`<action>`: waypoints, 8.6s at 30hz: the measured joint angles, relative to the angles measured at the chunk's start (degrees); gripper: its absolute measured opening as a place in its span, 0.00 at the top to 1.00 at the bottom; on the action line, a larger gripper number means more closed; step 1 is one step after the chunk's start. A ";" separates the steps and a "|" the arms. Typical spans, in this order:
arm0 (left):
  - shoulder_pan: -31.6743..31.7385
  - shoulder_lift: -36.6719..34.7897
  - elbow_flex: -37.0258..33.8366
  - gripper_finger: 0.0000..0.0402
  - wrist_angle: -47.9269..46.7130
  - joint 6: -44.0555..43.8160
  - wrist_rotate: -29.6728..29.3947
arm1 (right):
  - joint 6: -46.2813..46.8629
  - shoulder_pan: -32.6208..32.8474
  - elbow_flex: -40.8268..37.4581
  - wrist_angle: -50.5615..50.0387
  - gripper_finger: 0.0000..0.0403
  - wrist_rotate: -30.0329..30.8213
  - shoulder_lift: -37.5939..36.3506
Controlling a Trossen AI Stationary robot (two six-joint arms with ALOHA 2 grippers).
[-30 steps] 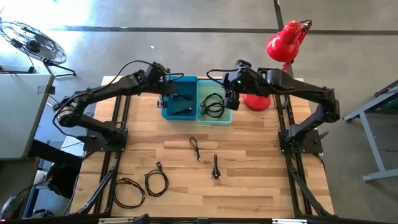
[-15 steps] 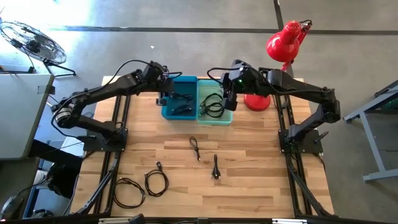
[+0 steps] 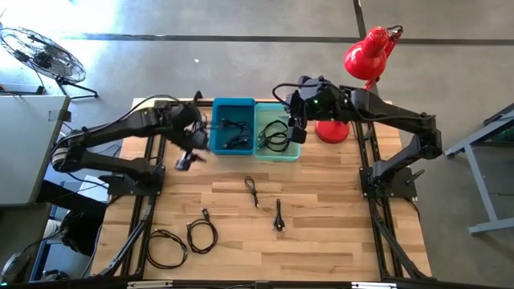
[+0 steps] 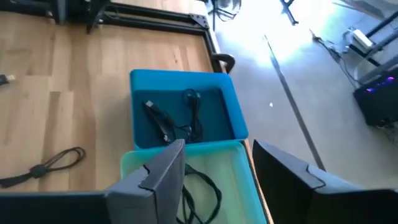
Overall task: Pick & Place USB Port
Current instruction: Put the black USB cable into the green bin, then put the black USB cable into the blue bin
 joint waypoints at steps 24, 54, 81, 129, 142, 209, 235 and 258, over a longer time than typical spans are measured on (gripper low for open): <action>-46.32 -0.18 -9.61 0.56 -7.16 -61.09 -4.14 | 6.47 5.90 0.00 4.08 0.64 -22.04 0.00; -73.40 8.38 -25.57 0.56 20.92 -92.85 -10.50 | 6.32 12.52 0.00 7.21 0.65 -22.27 0.00; -73.38 14.98 -25.85 0.98 18.76 -82.35 -10.21 | 2.52 12.46 0.00 7.03 0.65 -21.91 0.00; -36.78 -16.60 -9.29 0.99 52.20 1.49 -74.57 | 6.64 1.58 0.02 32.79 0.52 -27.54 7.38; -17.24 -12.92 -9.20 0.99 56.82 3.76 -51.12 | 7.81 1.45 0.00 35.98 0.45 -32.57 8.15; -8.86 -24.27 -9.20 0.65 36.89 9.40 -44.88 | -0.15 -12.05 0.02 -5.51 0.99 -8.33 13.30; -8.86 -24.20 -9.20 0.65 25.25 3.41 -41.95 | 2.48 -12.35 0.00 -5.40 0.59 -9.96 26.29; -8.91 -22.71 -7.52 0.65 11.91 -23.64 -2.58 | 17.76 -10.96 0.00 -9.93 0.38 -35.92 6.71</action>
